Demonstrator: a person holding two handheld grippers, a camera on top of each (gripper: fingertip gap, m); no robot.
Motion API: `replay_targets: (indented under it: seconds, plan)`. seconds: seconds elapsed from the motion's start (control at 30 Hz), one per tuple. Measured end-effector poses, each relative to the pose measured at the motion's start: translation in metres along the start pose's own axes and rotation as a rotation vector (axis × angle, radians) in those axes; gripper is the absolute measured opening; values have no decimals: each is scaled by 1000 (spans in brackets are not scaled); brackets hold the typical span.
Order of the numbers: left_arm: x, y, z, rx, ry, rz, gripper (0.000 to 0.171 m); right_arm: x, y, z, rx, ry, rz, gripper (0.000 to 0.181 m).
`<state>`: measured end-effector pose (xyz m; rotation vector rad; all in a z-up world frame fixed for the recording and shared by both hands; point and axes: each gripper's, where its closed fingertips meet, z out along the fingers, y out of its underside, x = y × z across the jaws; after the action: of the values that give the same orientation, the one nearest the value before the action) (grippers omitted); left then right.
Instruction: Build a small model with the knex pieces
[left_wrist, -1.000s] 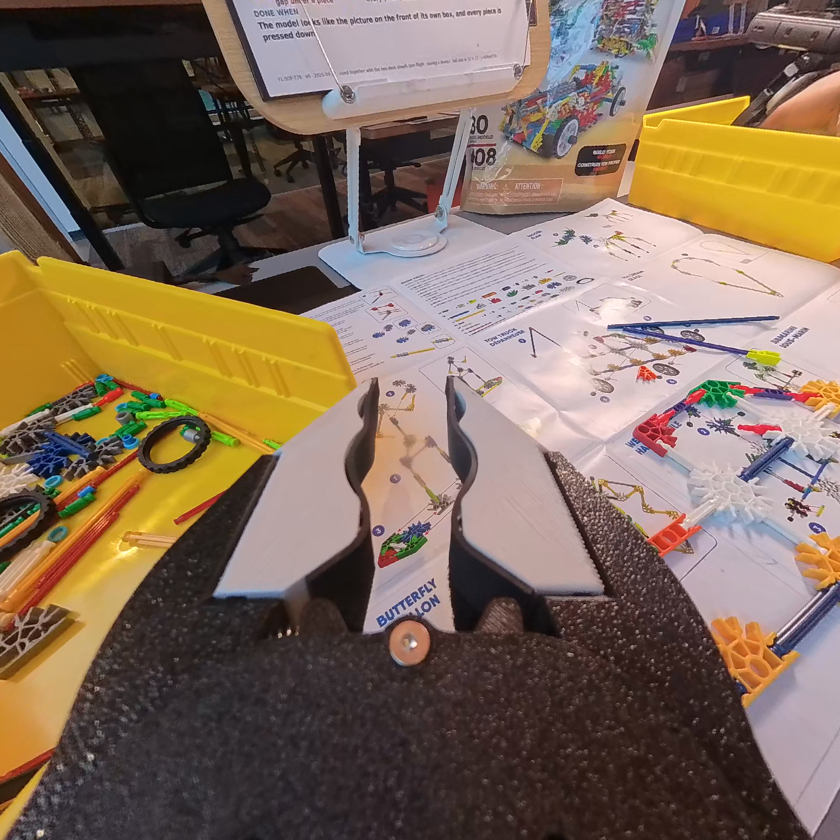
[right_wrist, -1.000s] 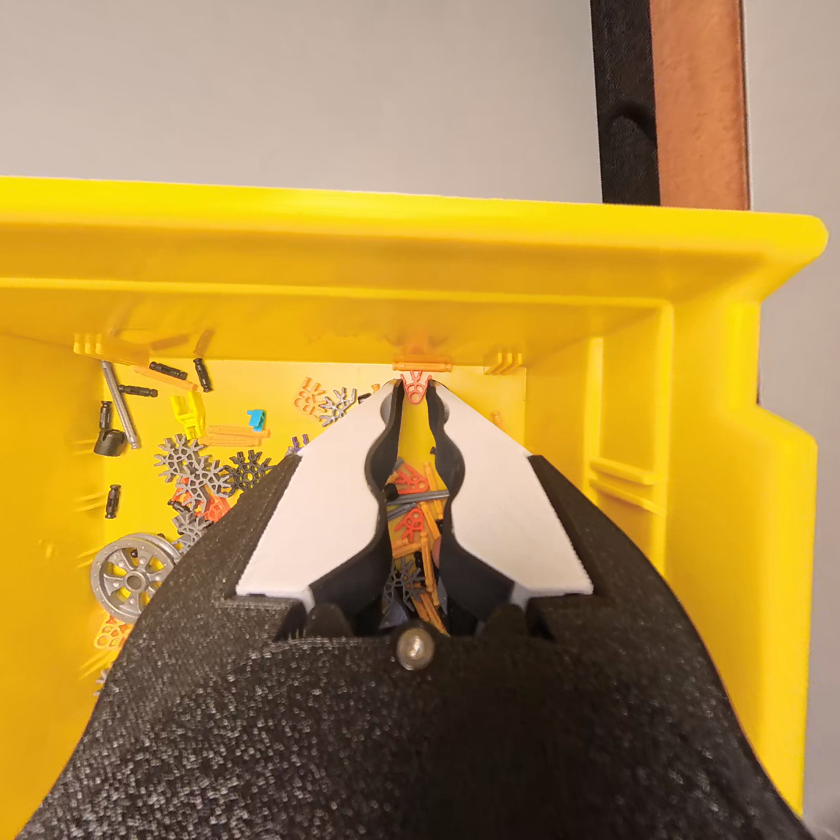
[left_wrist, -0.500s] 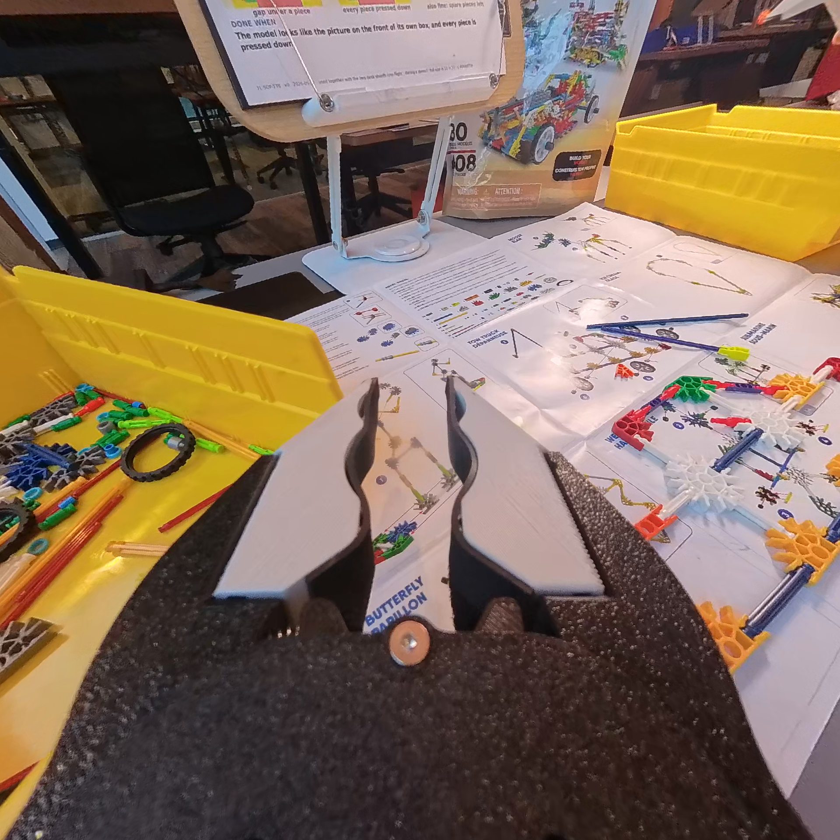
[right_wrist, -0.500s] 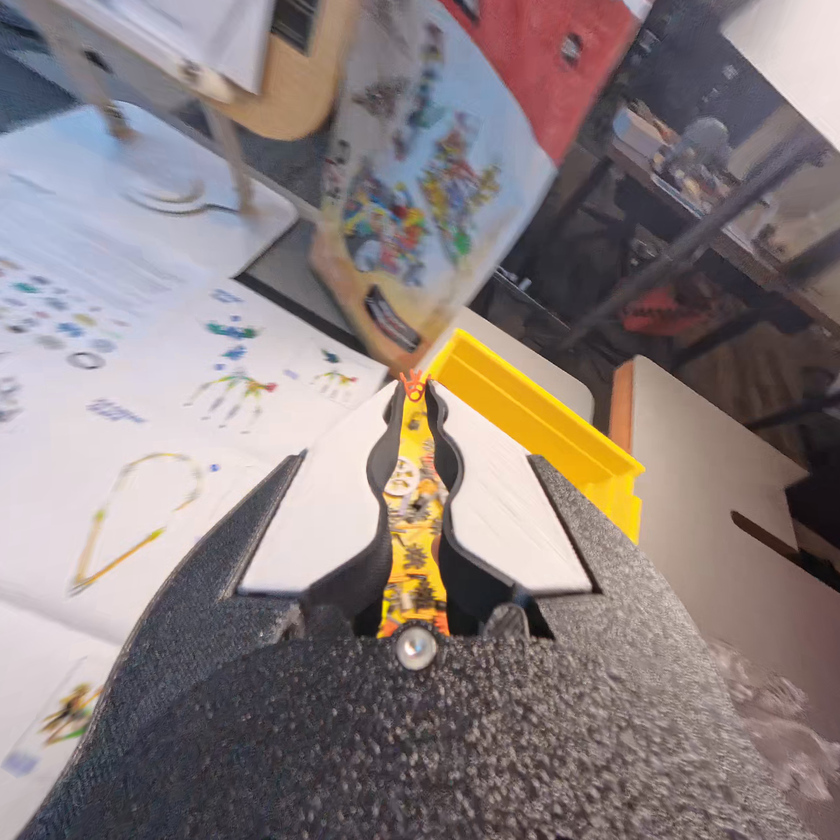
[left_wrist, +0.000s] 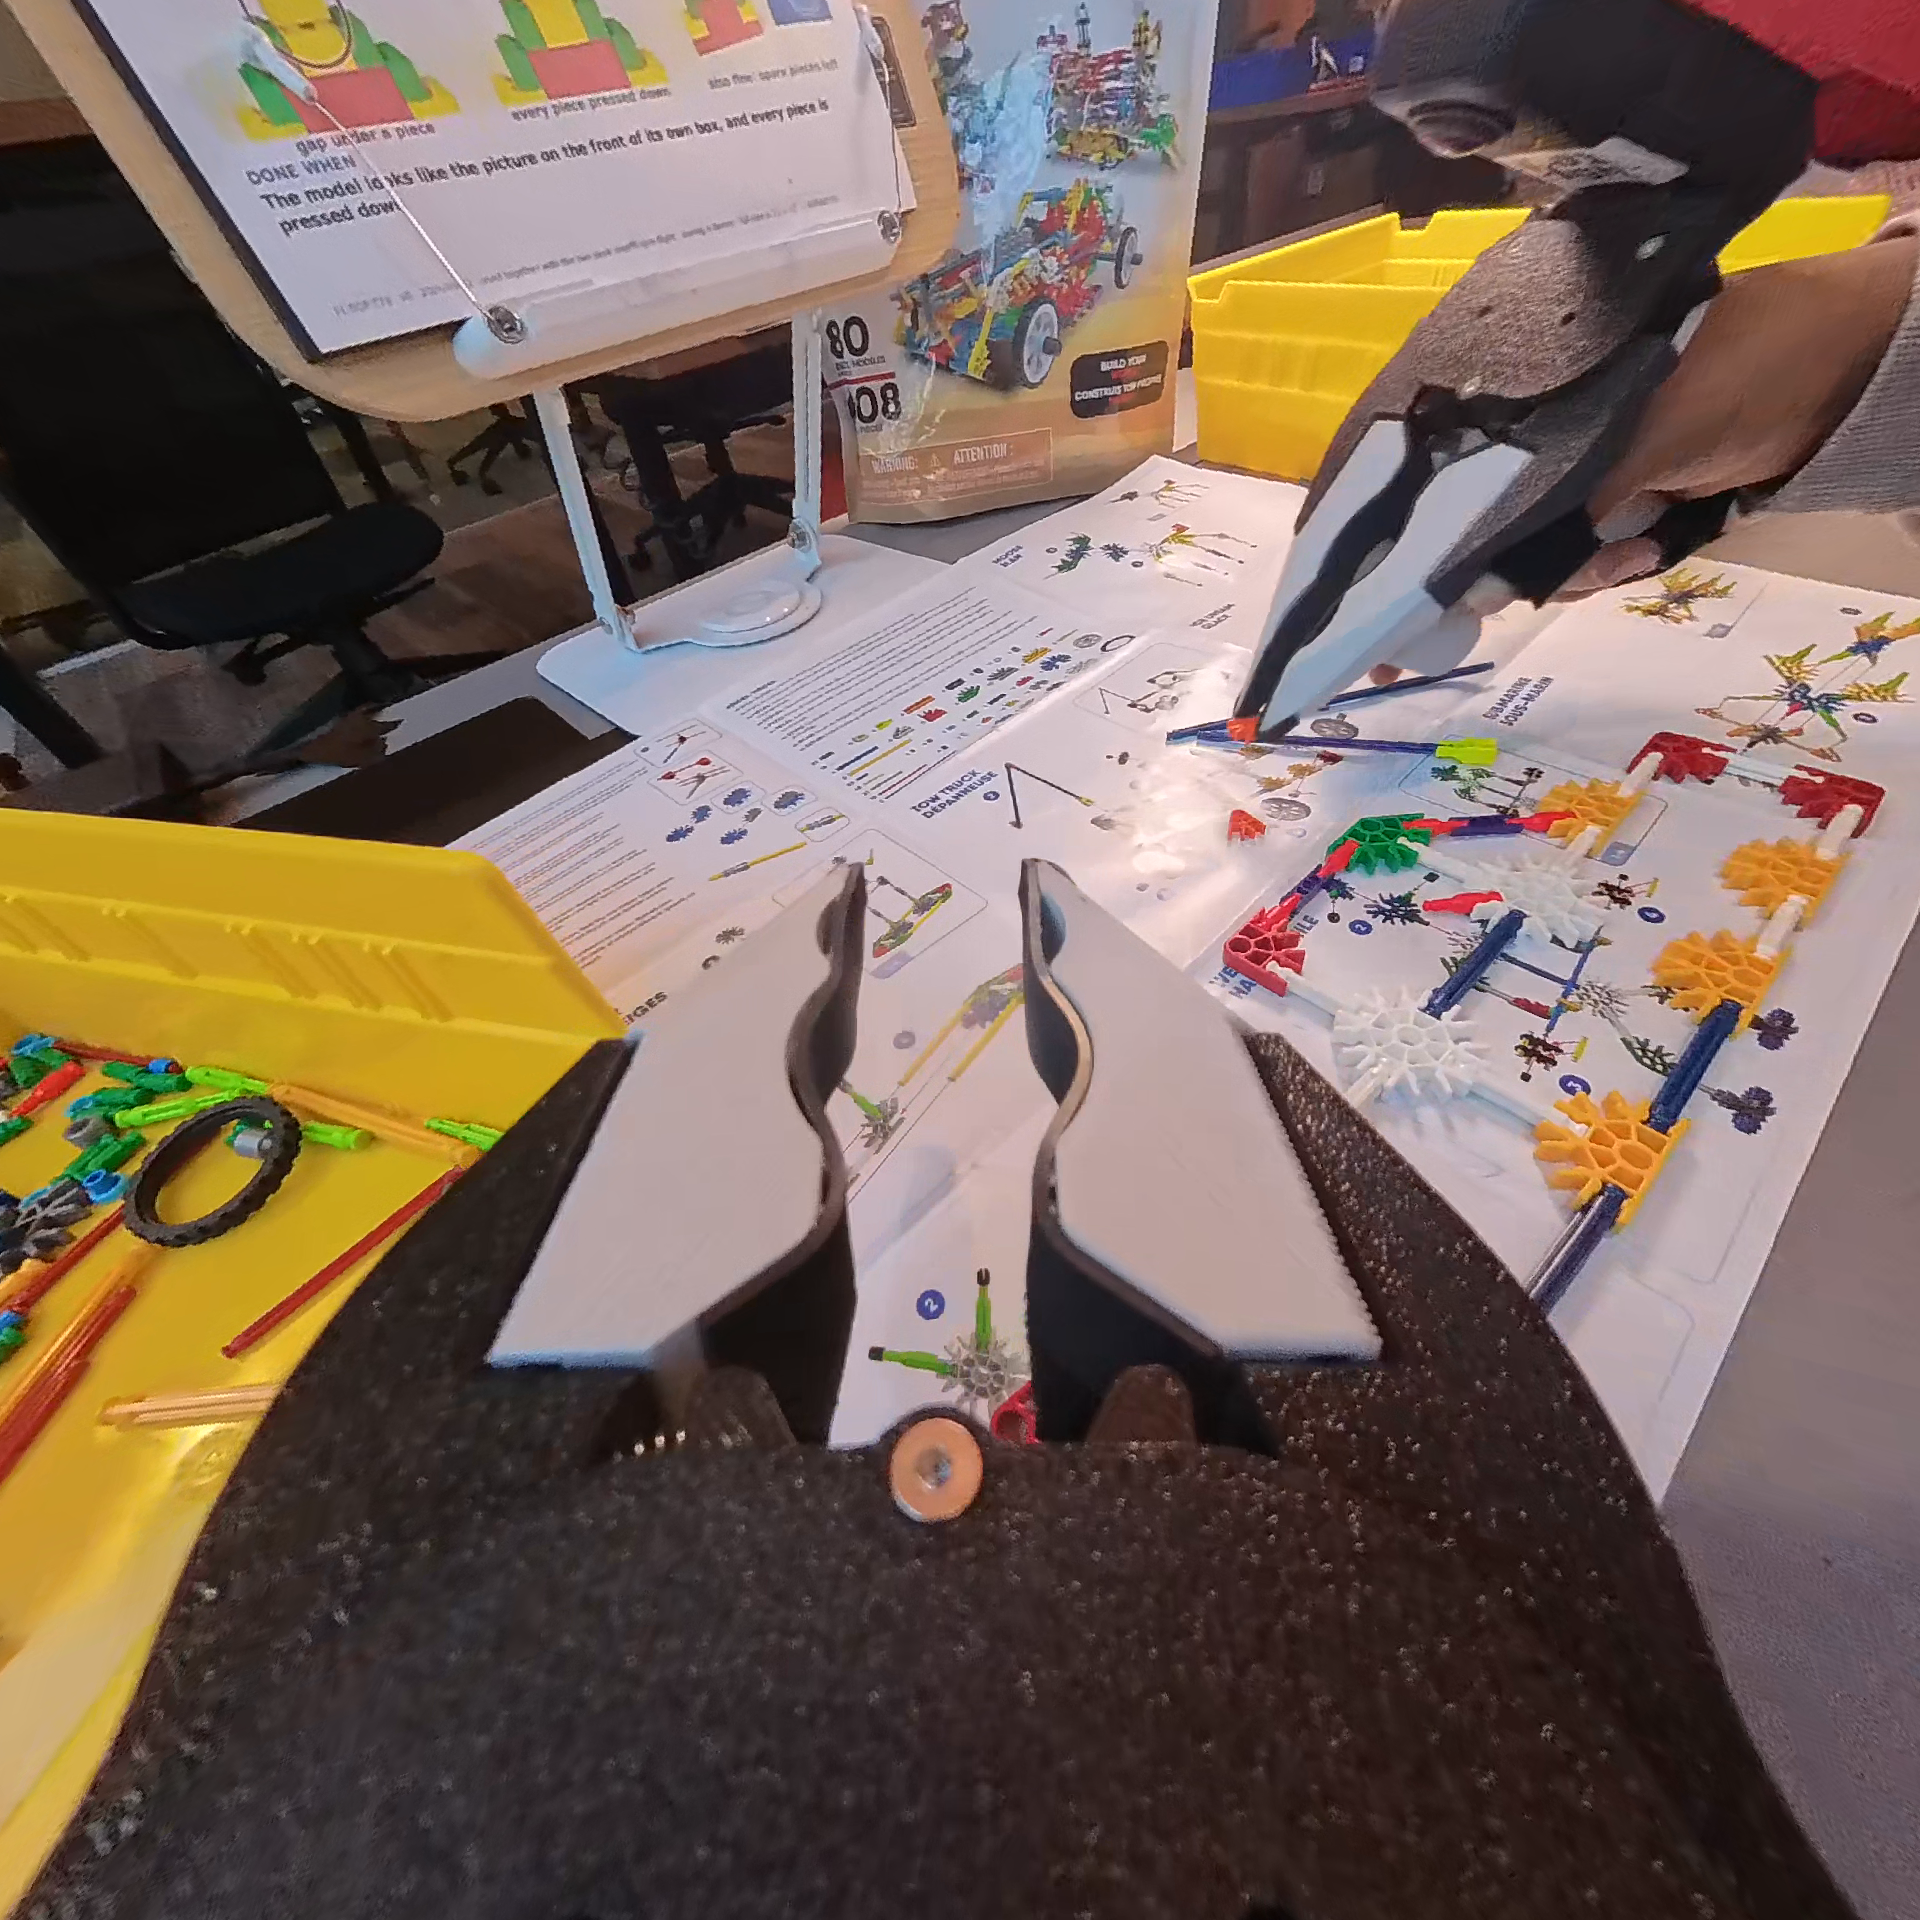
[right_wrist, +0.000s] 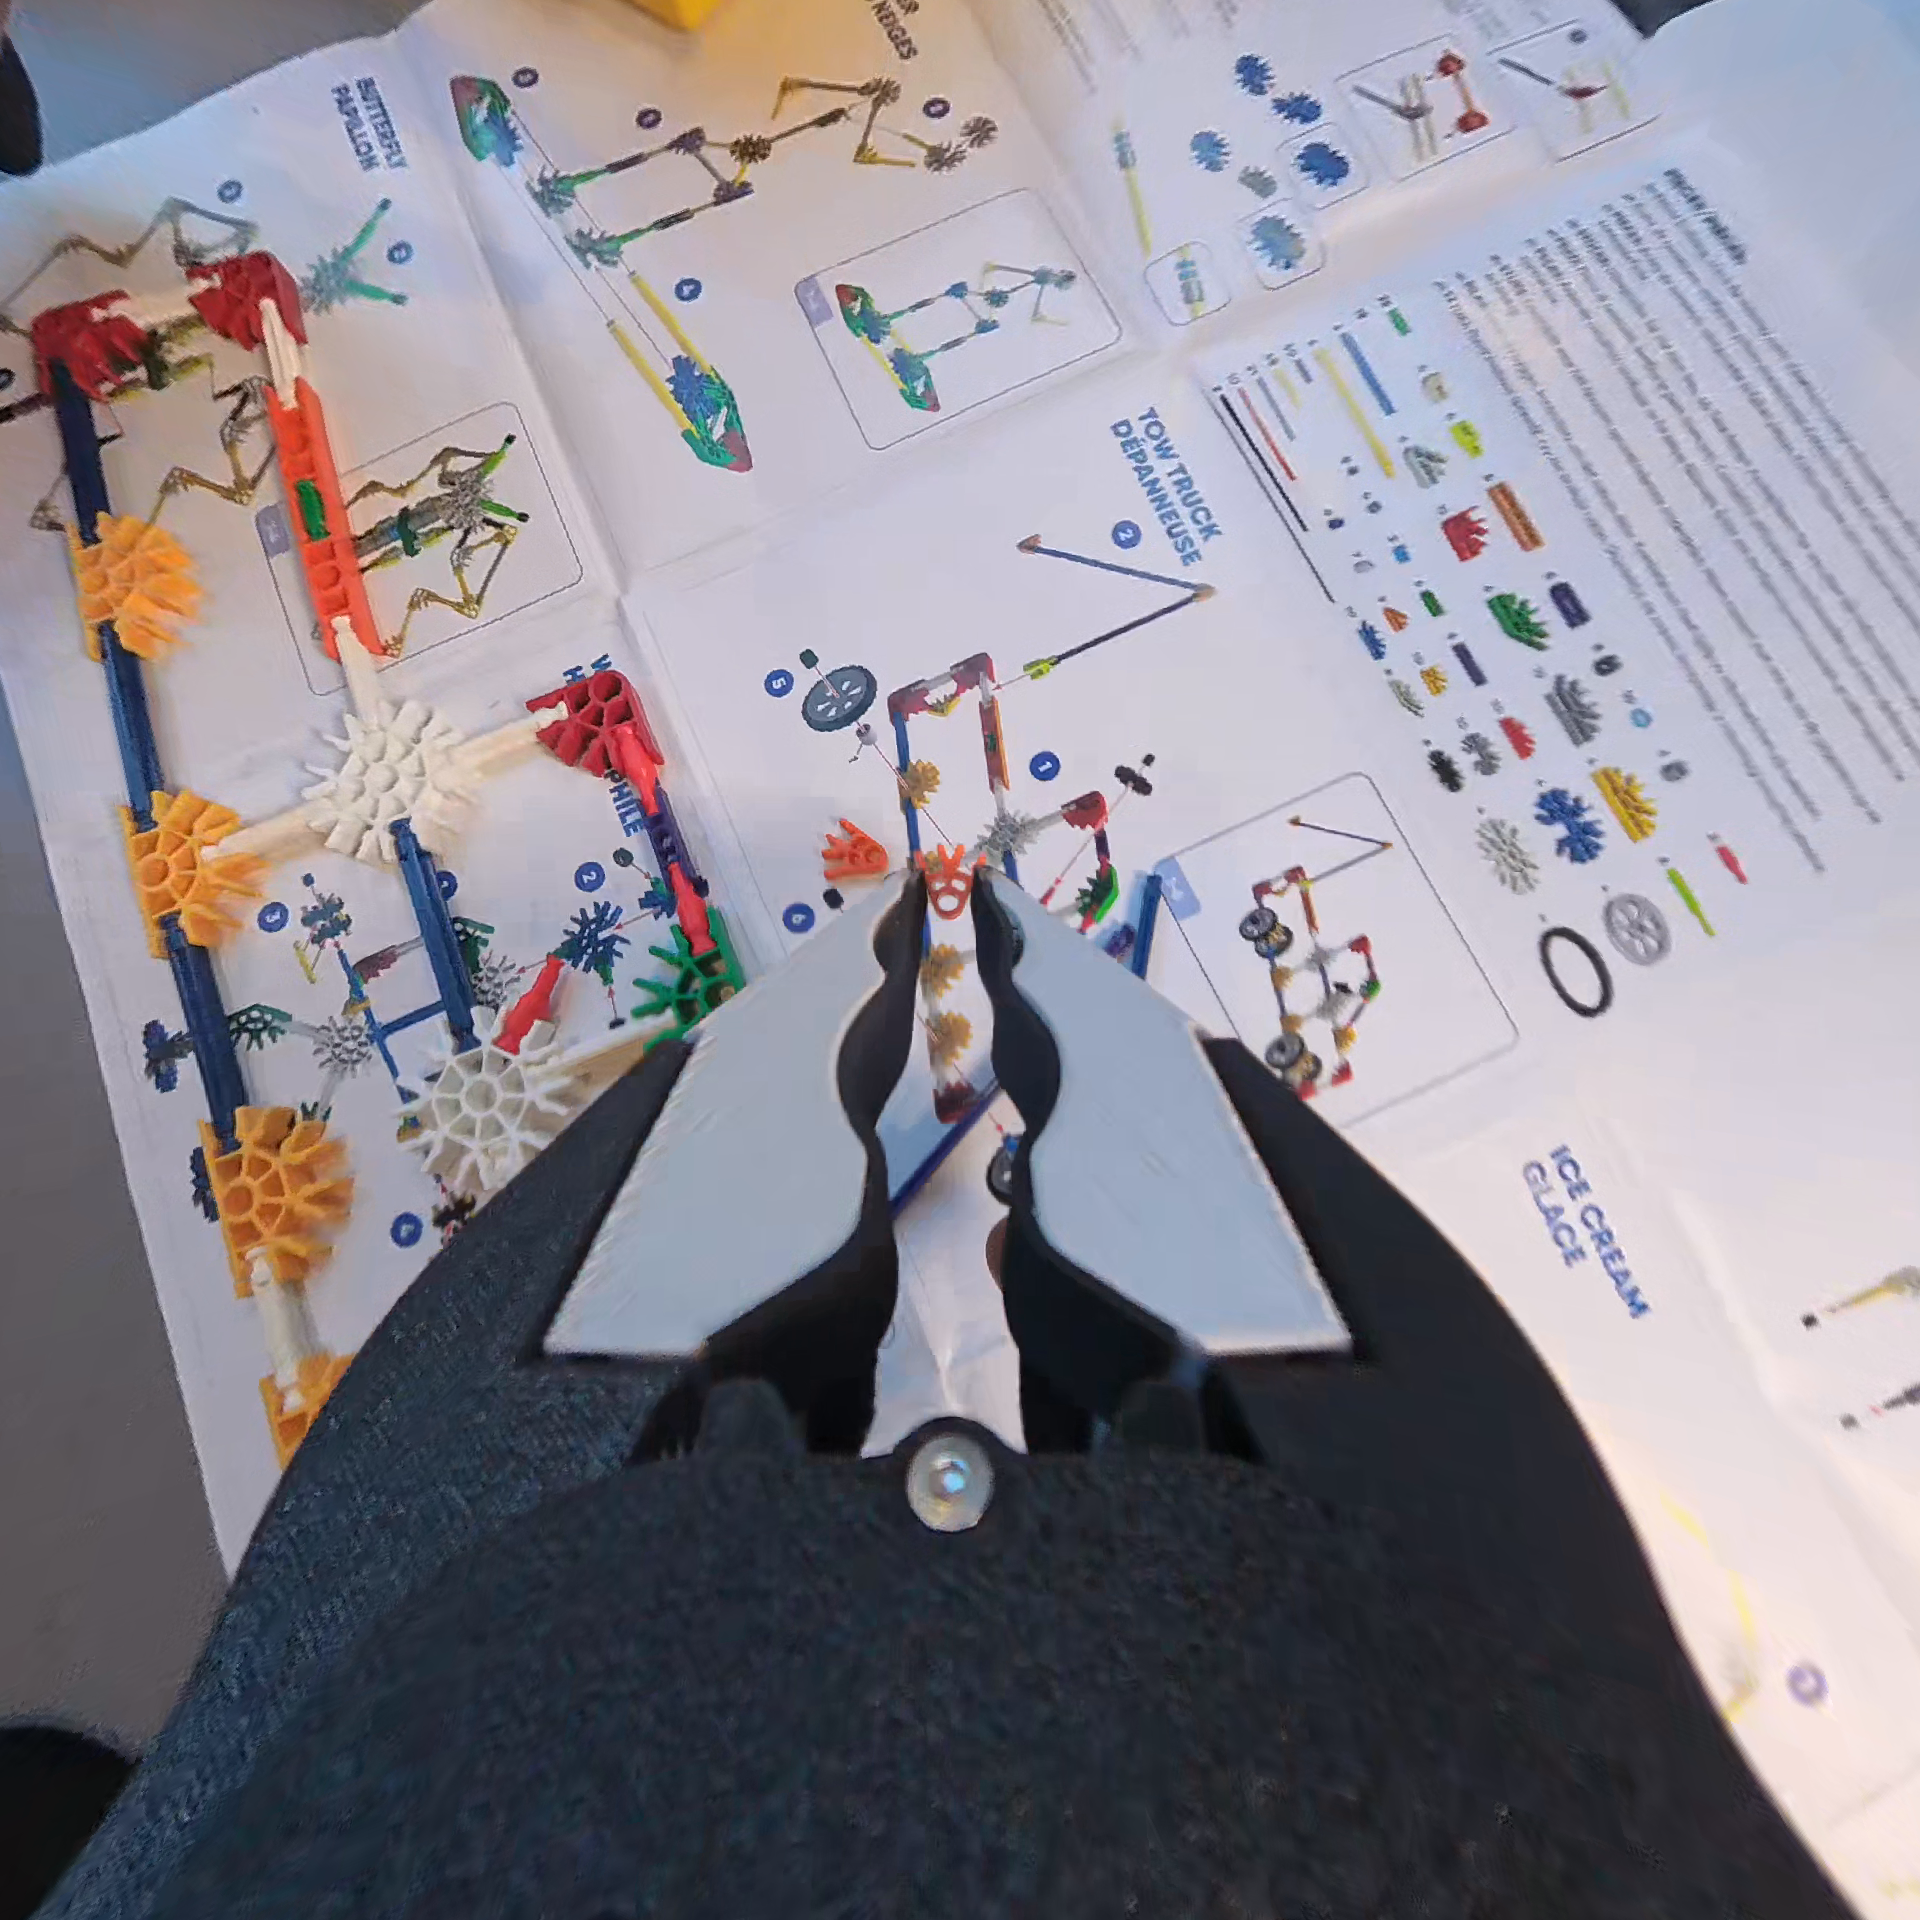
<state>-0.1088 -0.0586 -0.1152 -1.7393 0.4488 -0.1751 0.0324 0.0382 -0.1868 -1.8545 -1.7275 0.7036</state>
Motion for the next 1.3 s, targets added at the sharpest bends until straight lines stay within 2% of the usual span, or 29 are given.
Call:
replay_targets:
  seconds: [0.17, 0.37, 0.47, 0.6, 0.73, 0.9, 1.0, 1.2, 1.3]
  plan:
    - [3, 1, 0, -8, 22, -6, 28, 8, 0, 16, -99, 41, -14, 8]
    - [12, -1, 0, -8, 52, 8, 28, 8, 11, 20, -121, 48, 10, 8]
    - [17, -1, 1, -14, 65, 16, 29, 9, 6, 11, -70, 63, 27, 12]
    - [20, 1, 2, -25, 69, 28, 29, 24, 1, -21, 4, 127, 93, 17]
    - [22, 2, 3, -30, 77, 27, 29, 26, 25, -42, -26, 170, 117, 17]
    - [28, 6, 6, -47, 93, 34, 29, 14, 61, -46, -103, 186, 98, 13]
    - [30, 10, 8, -63, 98, 45, 29, 21, 73, -51, -118, 227, 103, 13]
    - [31, 15, 10, -79, 99, 46, 29, 30, 80, -47, -125, 243, 115, 12]
    - [29, 18, 10, -90, 96, 46, 29, 27, 80, -43, -133, 232, 123, 3]
